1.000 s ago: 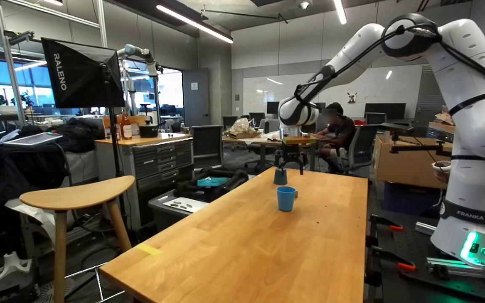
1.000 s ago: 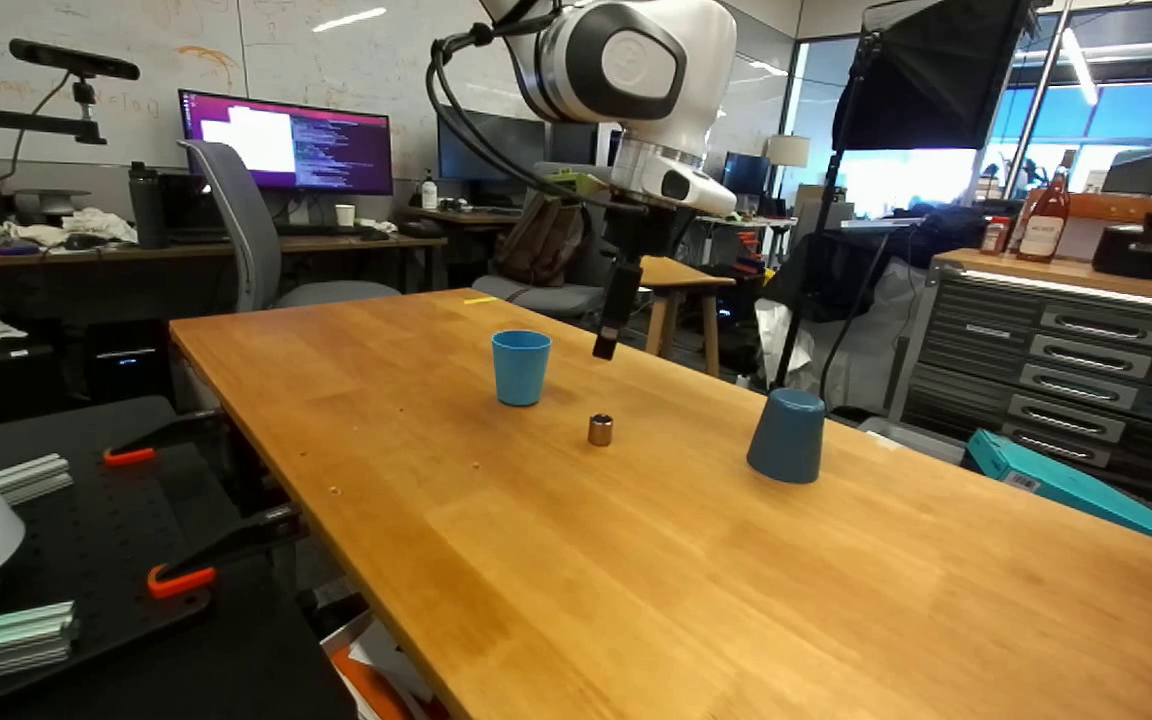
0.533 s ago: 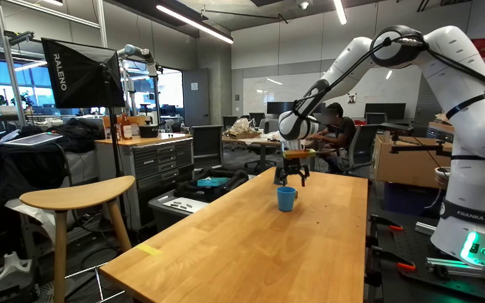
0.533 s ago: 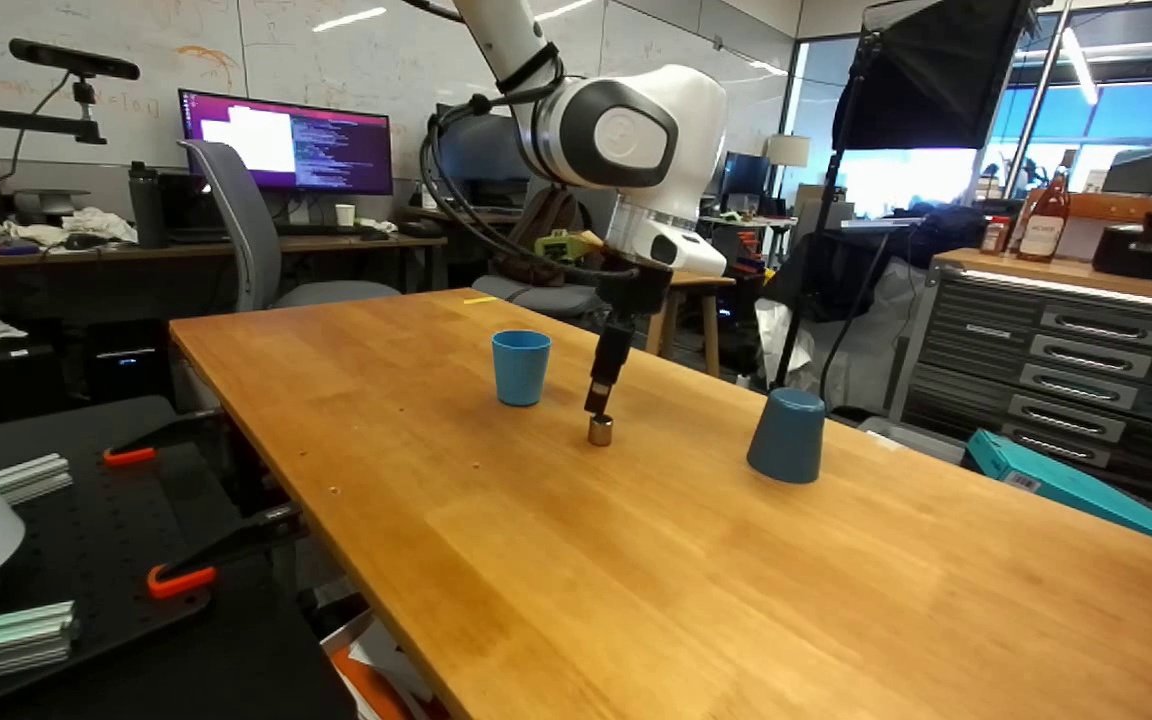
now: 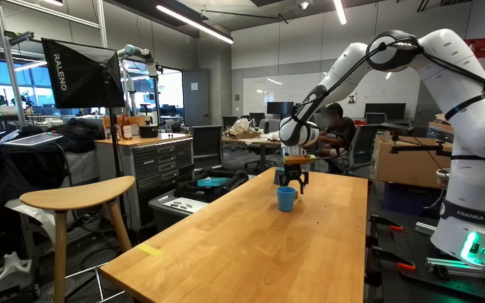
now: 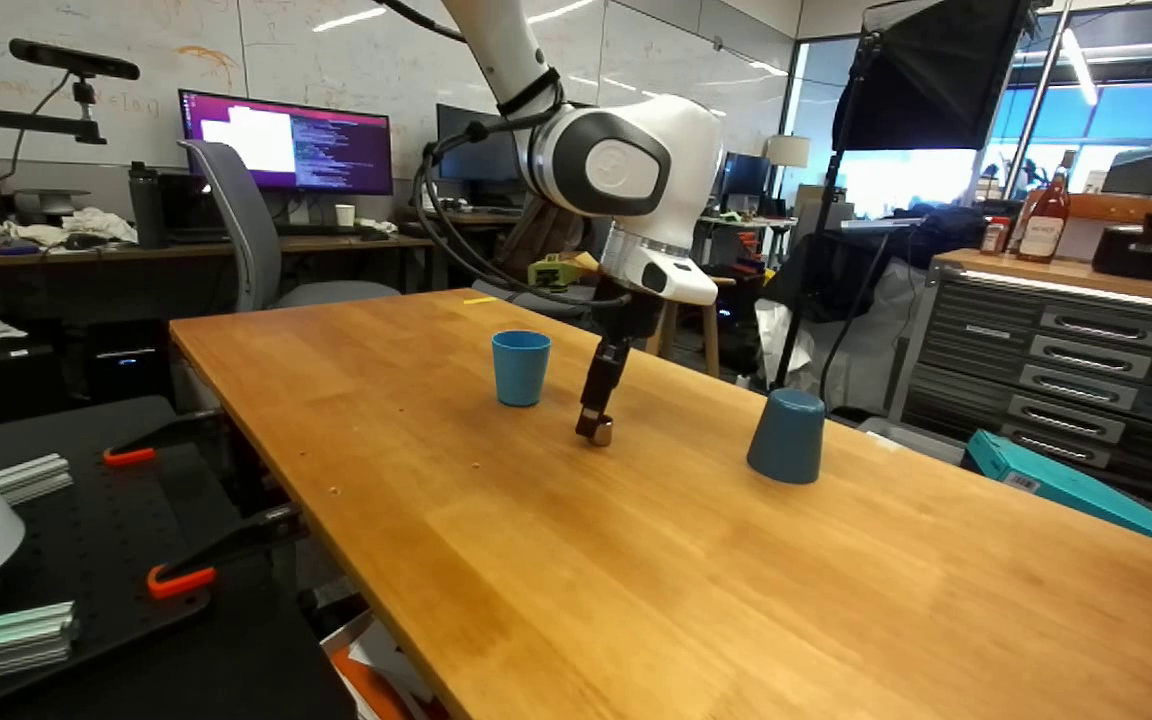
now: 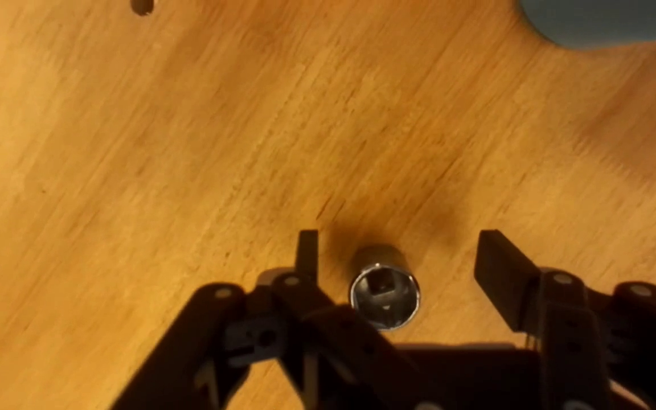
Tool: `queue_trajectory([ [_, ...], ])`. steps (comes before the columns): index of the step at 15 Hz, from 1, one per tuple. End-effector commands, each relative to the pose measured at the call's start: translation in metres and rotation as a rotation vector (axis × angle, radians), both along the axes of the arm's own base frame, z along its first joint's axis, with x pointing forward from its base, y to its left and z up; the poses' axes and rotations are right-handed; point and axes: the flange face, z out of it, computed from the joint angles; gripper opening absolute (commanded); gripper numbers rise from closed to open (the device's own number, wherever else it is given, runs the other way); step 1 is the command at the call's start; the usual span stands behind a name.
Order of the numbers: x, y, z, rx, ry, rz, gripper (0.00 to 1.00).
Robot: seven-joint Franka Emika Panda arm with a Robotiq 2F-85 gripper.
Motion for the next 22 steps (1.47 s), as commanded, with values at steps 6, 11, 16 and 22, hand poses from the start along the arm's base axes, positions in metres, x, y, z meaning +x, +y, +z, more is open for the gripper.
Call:
queue_trajectory([
  [6, 0.009, -0.018, -0.003, -0.002, -0.049, -0.047, 0.06],
  [11, 0.010, 0.001, 0.028, 0.046, -0.059, -0.011, 0.08],
  [16, 0.003, 0.054, 0.099, 0.168, -0.095, 0.111, 0.08],
  [22, 0.005, 0.090, 0.113, 0.310, -0.017, 0.142, 0.08],
])
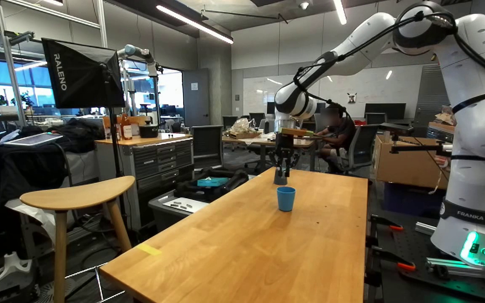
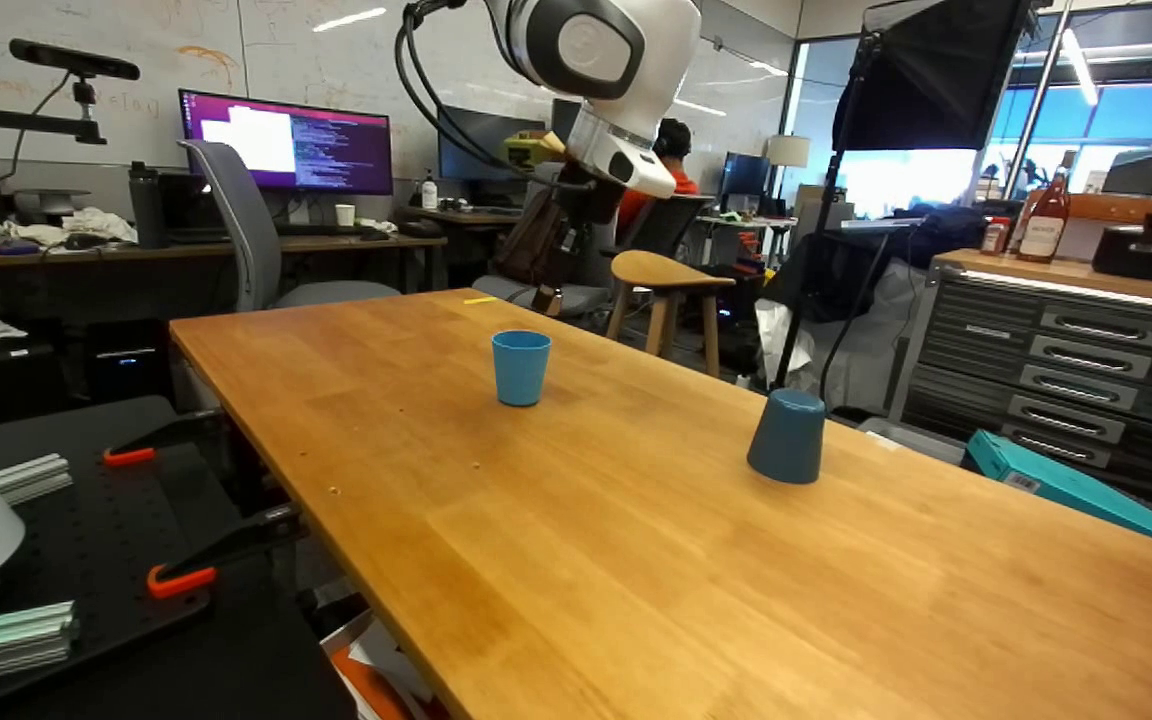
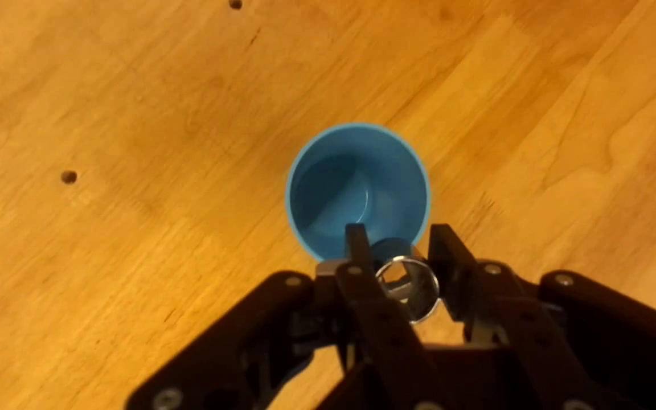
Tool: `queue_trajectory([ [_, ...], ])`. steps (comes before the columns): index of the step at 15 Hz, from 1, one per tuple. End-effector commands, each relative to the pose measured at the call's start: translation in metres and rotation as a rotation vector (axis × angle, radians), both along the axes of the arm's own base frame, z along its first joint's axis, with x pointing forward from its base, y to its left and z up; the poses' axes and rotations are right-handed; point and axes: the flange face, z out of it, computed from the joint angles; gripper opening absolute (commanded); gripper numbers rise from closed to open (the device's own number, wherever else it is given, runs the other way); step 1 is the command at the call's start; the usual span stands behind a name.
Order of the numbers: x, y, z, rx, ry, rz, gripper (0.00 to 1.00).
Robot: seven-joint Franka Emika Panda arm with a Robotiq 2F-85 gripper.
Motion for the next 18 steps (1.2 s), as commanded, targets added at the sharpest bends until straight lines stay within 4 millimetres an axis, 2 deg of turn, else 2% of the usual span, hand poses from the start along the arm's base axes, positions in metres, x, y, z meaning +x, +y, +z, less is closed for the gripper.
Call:
queue_trajectory([
  [1, -0.003, 0.012, -0.006, 0.082, 0.065, 0.012, 0.08],
  [8, -0.003, 0.009, -0.046, 0.095, 0.142, -0.027, 0.08],
  [9, -0.002, 0.008, -0.050, 0.096, 0.149, -0.030, 0.45],
  [10, -0.002, 0.008, -0.051, 0.091, 0.145, -0.035, 0.58],
  [12, -0.001, 0.009, -0.047, 0.091, 0.144, -0.022, 0.71],
  [13, 0.002, 0.005, -0.040, 0.092, 0.133, -0.009, 0.55],
  [14, 0.003, 0.005, -0.026, 0.088, 0.109, 0.024, 0.34],
  [15, 0.005, 0.005, -0.014, 0.086, 0.088, 0.049, 0.34],
  [16, 0.006, 0.005, 0.003, 0.081, 0.063, 0.083, 0.28],
  [18, 0.005, 0.007, 0.037, 0.073, 0.038, 0.182, 0.11],
])
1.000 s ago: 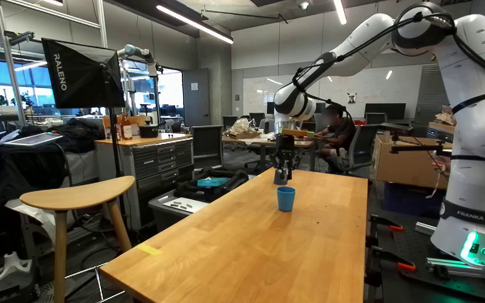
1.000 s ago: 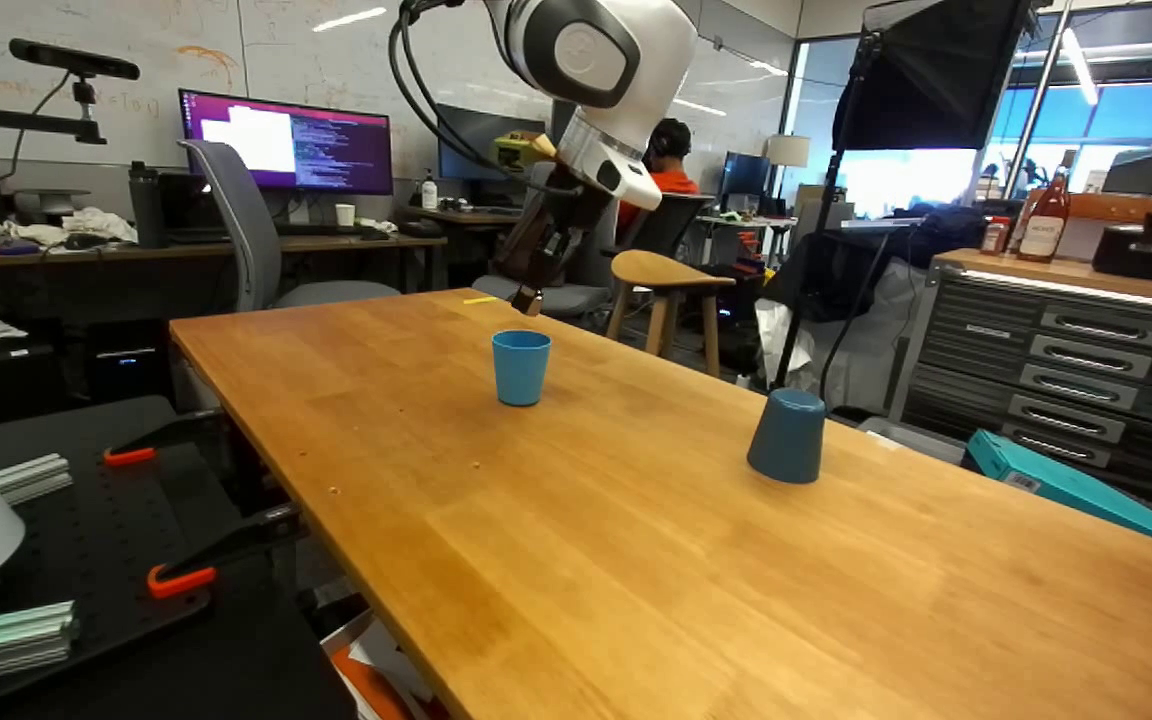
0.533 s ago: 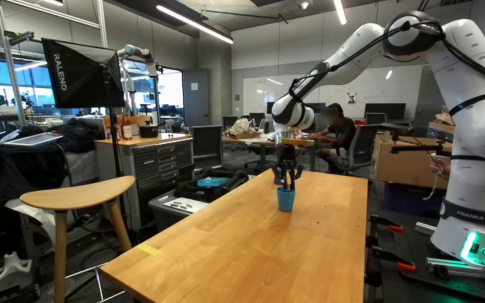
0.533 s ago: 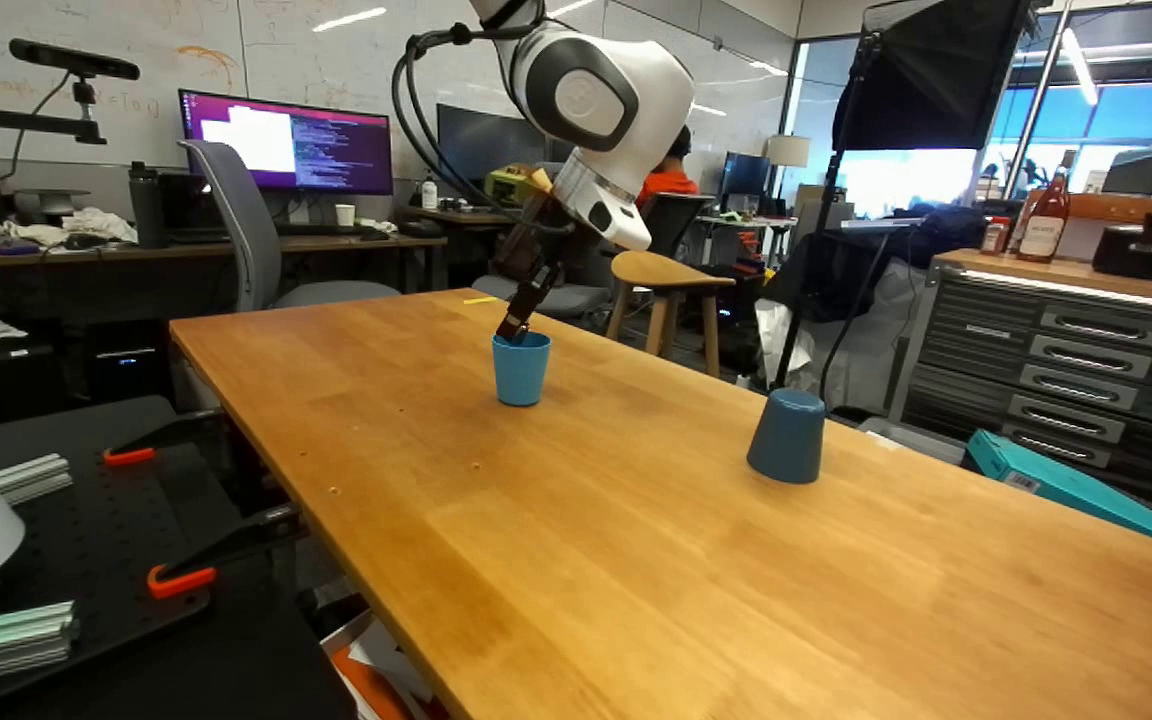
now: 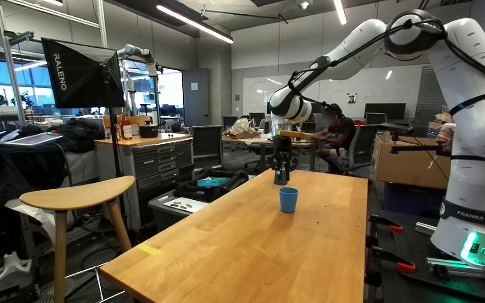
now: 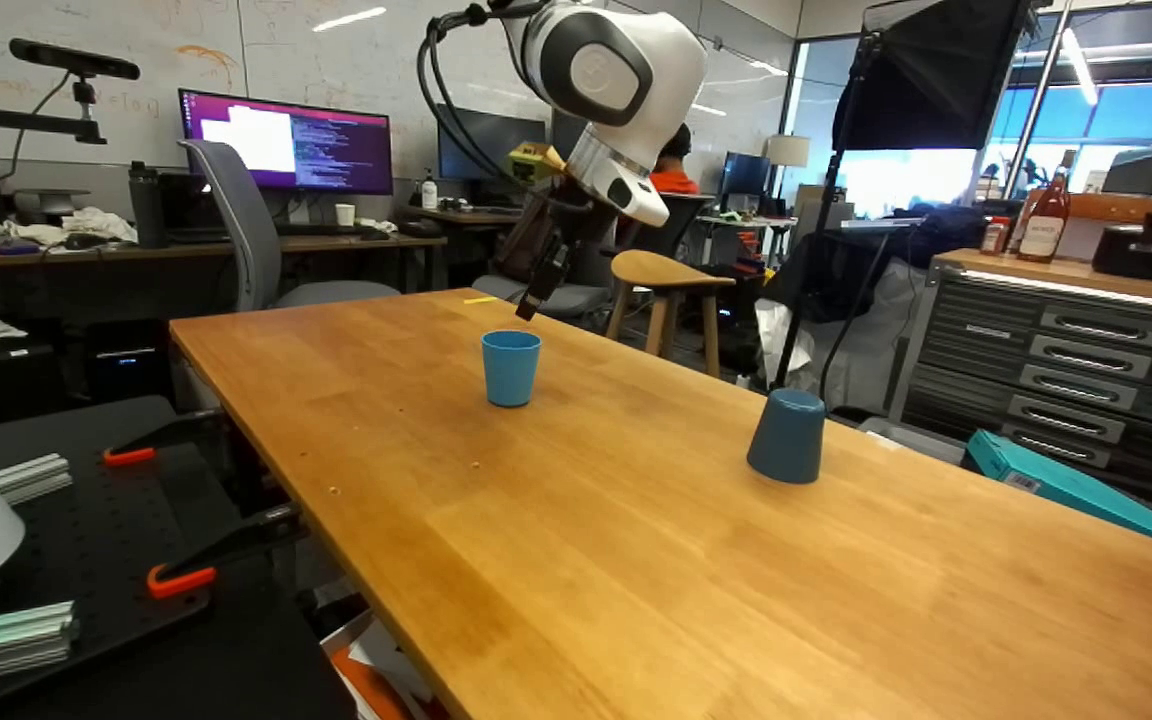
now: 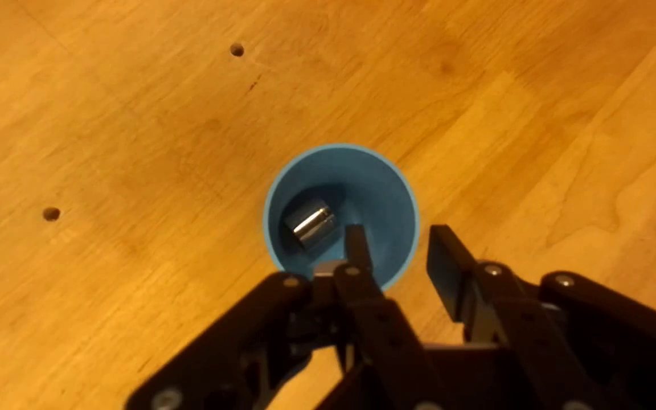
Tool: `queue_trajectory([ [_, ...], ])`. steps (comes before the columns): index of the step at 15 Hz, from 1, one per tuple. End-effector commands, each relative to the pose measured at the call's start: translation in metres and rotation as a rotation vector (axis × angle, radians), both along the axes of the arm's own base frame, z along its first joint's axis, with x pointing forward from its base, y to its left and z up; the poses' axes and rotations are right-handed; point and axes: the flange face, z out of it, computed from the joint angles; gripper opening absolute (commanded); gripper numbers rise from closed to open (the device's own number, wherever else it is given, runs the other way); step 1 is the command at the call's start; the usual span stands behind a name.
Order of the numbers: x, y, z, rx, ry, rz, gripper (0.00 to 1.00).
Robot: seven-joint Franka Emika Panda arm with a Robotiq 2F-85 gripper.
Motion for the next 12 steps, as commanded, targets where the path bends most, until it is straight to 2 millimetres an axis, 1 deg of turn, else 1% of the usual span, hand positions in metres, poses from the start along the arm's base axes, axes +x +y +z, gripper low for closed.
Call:
queue_trajectory([
  [1, -0.005, 0.002, 0.070, 0.003, -0.034, 0.179, 0.03],
  [2, -0.008, 0.003, 0.087, 0.007, -0.029, 0.233, 0.45],
  [3, -0.012, 0.005, 0.104, 0.011, -0.031, 0.285, 0.40],
  [4, -0.016, 0.008, 0.120, 0.020, -0.030, 0.337, 0.41],
  [5, -0.021, 0.011, 0.134, 0.023, -0.027, 0.389, 0.46],
  [6, -0.024, 0.014, 0.147, 0.022, -0.036, 0.440, 0.55],
  [8, -0.028, 0.020, 0.169, -0.001, -0.061, 0.522, 0.69],
  [11, -0.028, 0.027, 0.196, -0.066, -0.119, 0.599, 0.93],
  [12, -0.026, 0.029, 0.206, -0.109, -0.146, 0.615, 0.99],
])
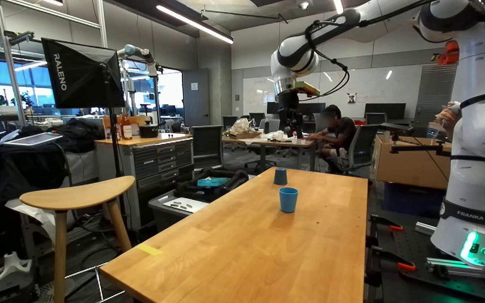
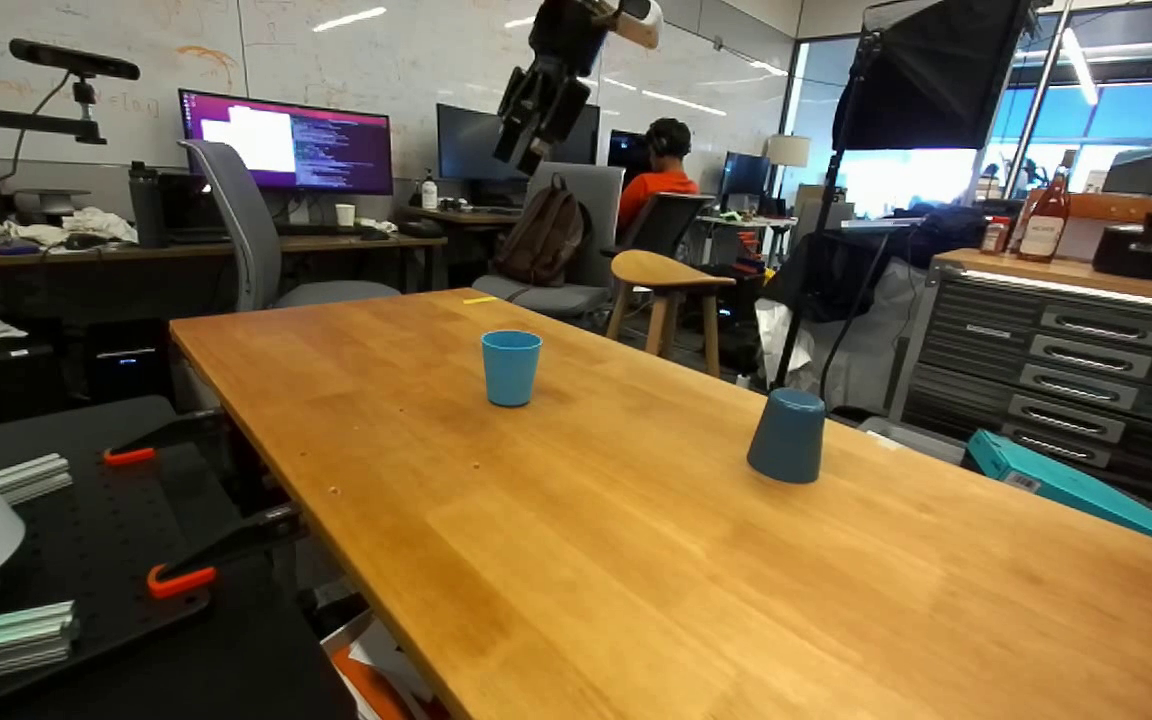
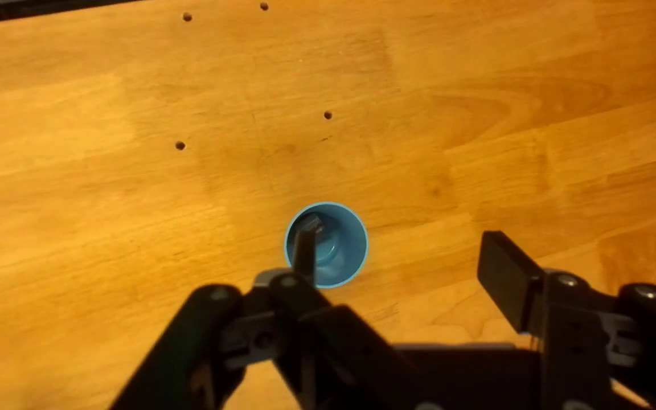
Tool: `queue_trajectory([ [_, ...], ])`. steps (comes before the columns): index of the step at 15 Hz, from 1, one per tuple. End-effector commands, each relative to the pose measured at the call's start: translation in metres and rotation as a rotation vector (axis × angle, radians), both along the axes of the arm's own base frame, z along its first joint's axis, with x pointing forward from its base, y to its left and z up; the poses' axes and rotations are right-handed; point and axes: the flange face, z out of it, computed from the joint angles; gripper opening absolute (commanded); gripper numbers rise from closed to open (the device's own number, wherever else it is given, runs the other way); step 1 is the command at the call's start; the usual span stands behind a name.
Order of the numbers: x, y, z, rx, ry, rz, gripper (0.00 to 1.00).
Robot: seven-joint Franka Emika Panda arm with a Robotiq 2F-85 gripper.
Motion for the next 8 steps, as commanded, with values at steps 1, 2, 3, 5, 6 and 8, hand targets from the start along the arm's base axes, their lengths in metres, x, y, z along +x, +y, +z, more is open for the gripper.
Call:
queue_trajectory([
  [1, 0.001, 0.010, 0.040, -0.084, -0.098, 0.088, 1.00],
  [2, 0.002, 0.011, 0.050, -0.101, -0.126, 0.093, 1.00],
  [3, 0.002, 0.006, 0.027, -0.065, -0.067, 0.056, 1.00],
  [5, 0.002, 0.008, 0.031, -0.069, -0.075, 0.060, 1.00],
  [6, 0.002, 0.008, 0.028, -0.069, -0.069, 0.060, 1.00],
  [8, 0.003, 0.007, 0.023, -0.068, -0.059, 0.058, 1.00],
])
